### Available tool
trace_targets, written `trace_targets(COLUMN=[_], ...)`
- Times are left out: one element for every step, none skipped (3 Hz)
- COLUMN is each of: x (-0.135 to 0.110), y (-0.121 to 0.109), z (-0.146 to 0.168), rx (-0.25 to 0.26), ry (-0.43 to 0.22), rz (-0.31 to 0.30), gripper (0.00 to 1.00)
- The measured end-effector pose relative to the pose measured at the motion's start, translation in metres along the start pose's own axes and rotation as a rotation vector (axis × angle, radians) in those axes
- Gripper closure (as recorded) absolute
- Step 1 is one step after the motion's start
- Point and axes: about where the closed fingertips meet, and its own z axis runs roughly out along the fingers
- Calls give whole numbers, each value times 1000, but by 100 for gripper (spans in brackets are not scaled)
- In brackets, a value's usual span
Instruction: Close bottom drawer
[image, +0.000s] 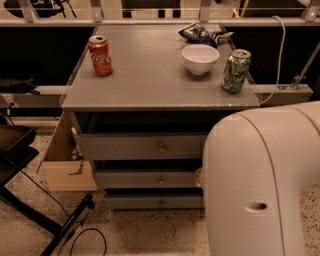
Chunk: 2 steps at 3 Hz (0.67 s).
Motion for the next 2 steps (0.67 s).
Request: trace_targets(x=[20, 43], y=[22, 48], z=[-55, -125], rx=[-56, -111], ry=[49, 110], rz=[-19, -47], gripper=[100, 100])
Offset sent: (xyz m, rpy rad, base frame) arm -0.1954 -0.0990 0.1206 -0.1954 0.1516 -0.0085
